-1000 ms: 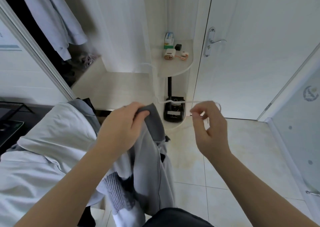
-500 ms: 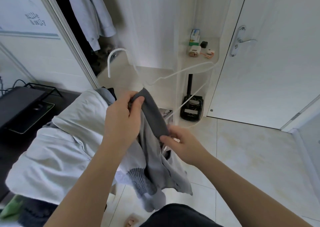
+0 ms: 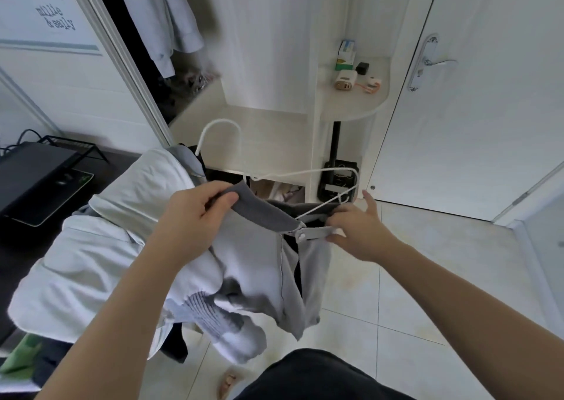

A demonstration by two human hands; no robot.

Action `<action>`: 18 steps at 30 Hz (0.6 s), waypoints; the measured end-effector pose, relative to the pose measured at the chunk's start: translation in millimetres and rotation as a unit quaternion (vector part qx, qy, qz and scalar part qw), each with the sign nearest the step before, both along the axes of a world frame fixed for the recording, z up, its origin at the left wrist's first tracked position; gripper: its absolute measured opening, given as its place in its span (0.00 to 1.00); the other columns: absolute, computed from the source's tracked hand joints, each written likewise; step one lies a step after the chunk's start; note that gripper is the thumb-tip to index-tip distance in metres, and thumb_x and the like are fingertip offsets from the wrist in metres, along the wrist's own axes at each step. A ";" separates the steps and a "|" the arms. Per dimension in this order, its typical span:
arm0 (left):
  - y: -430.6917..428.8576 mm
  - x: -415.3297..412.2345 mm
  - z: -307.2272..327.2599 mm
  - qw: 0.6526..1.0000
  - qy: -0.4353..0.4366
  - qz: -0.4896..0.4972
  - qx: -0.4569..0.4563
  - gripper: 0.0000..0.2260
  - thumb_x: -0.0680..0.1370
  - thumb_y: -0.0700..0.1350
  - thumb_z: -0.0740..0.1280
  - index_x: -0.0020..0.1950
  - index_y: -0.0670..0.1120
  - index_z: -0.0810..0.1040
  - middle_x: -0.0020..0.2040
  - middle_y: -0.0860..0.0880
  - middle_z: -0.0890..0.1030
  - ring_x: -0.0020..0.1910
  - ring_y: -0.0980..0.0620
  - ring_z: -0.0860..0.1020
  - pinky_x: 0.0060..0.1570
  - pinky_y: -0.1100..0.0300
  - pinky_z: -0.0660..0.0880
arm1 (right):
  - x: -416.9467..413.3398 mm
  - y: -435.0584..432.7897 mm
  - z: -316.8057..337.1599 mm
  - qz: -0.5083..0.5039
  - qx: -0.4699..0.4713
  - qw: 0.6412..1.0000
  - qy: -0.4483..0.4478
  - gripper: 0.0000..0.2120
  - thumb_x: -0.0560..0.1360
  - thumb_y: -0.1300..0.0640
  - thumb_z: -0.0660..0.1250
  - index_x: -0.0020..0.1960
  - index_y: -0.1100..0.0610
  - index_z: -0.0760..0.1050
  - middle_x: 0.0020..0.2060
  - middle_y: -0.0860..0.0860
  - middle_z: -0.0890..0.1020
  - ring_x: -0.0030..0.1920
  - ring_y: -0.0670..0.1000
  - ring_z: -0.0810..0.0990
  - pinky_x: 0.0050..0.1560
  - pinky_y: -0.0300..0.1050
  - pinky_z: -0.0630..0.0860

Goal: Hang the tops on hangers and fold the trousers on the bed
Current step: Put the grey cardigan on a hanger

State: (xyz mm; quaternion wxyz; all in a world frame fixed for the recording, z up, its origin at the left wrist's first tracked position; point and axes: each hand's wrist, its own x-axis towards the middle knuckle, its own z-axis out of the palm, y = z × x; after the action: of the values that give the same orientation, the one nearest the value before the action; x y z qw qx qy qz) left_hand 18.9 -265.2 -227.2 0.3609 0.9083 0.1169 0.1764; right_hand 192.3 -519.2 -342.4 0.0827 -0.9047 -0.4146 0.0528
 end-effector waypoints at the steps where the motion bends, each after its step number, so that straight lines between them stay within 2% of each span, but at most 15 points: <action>1: 1.5 -1.0 -1.4 1.000 0.008 -0.005 0.000 0.12 0.82 0.44 0.66 0.47 0.63 0.78 0.36 0.46 0.82 0.38 0.49 0.77 0.38 0.58 0.72 | 4.8 -6.4 0.3 -0.010 0.017 1.000 -0.016 0.08 0.79 0.43 0.66 0.51 0.45 0.80 0.53 0.40 0.81 0.70 0.44 0.69 0.74 0.63 0.36; 4: 7.9 -3.8 -5.9 0.999 0.030 -0.012 -0.013 0.13 0.82 0.44 0.67 0.45 0.63 0.78 0.36 0.46 0.82 0.37 0.48 0.76 0.39 0.55 0.72 | 17.9 -21.6 1.8 -0.046 0.070 0.995 -0.046 0.09 0.77 0.41 0.68 0.43 0.45 0.80 0.44 0.40 0.81 0.63 0.47 0.72 0.75 0.61 0.44; 6: 12.0 -5.4 -7.0 0.999 0.042 -0.017 -0.015 0.12 0.82 0.44 0.66 0.45 0.61 0.80 0.36 0.48 0.81 0.37 0.48 0.76 0.39 0.59 0.72 | 21.9 -25.8 5.2 -0.046 0.095 0.993 -0.050 0.08 0.77 0.43 0.69 0.43 0.45 0.79 0.41 0.38 0.78 0.60 0.49 0.73 0.72 0.56 0.50; 8: 17.0 -6.1 -5.1 0.999 0.043 -0.017 -0.020 0.12 0.82 0.43 0.66 0.44 0.59 0.82 0.36 0.49 0.81 0.38 0.49 0.76 0.37 0.64 0.70 | 23.8 -26.9 10.0 -0.039 0.123 0.991 -0.032 0.07 0.78 0.45 0.69 0.44 0.46 0.78 0.40 0.38 0.77 0.57 0.51 0.74 0.67 0.52 0.55; 10: 24.7 -6.4 -3.2 0.999 0.032 -0.012 -0.034 0.12 0.83 0.43 0.66 0.44 0.57 0.82 0.36 0.49 0.81 0.37 0.51 0.77 0.39 0.62 0.70 | 26.1 -28.0 13.4 -0.035 0.161 0.986 -0.013 0.07 0.78 0.47 0.70 0.43 0.47 0.77 0.40 0.42 0.79 0.55 0.52 0.74 0.62 0.50 0.60; 13: 35.3 -8.4 -3.2 0.996 0.008 -0.026 -0.087 0.09 0.82 0.45 0.66 0.45 0.56 0.82 0.39 0.41 0.80 0.38 0.53 0.75 0.41 0.62 0.69 | 28.1 -28.7 23.8 -0.029 0.227 0.973 0.045 0.07 0.77 0.48 0.71 0.41 0.45 0.76 0.41 0.46 0.81 0.51 0.52 0.75 0.59 0.53 0.67; 15: 37.3 -11.0 -3.3 0.992 -0.011 -0.043 -0.121 0.08 0.79 0.49 0.64 0.43 0.52 0.82 0.40 0.37 0.77 0.39 0.53 0.74 0.42 0.59 0.69 | 29.1 -27.4 30.5 -0.015 0.263 0.963 0.059 0.06 0.76 0.50 0.72 0.41 0.49 0.79 0.40 0.48 0.82 0.47 0.52 0.77 0.53 0.54 0.72; 17: 37.2 -13.1 -4.2 0.987 -0.037 -0.047 -0.146 0.09 0.79 0.49 0.63 0.44 0.50 0.82 0.39 0.38 0.77 0.40 0.52 0.74 0.44 0.59 0.69 | 29.5 -26.2 37.4 -0.019 0.287 0.954 0.079 0.05 0.76 0.56 0.74 0.42 0.54 0.80 0.41 0.51 0.82 0.46 0.53 0.78 0.50 0.53 0.73; 18: 36.8 -13.3 -4.5 0.985 -0.053 -0.042 -0.158 0.09 0.80 0.47 0.63 0.45 0.49 0.82 0.39 0.41 0.78 0.41 0.53 0.75 0.45 0.60 0.70 | 29.6 -25.9 39.9 -0.023 0.297 0.950 0.091 0.04 0.75 0.57 0.74 0.42 0.53 0.80 0.41 0.51 0.82 0.46 0.52 0.78 0.50 0.51 0.73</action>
State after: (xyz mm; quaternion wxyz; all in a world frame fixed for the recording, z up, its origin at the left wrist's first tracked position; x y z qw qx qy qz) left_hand 5.7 -228.3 -231.7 0.5124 0.8334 0.0858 0.1885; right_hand 221.9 -545.1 -302.5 0.3863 -0.8398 -0.3814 0.0071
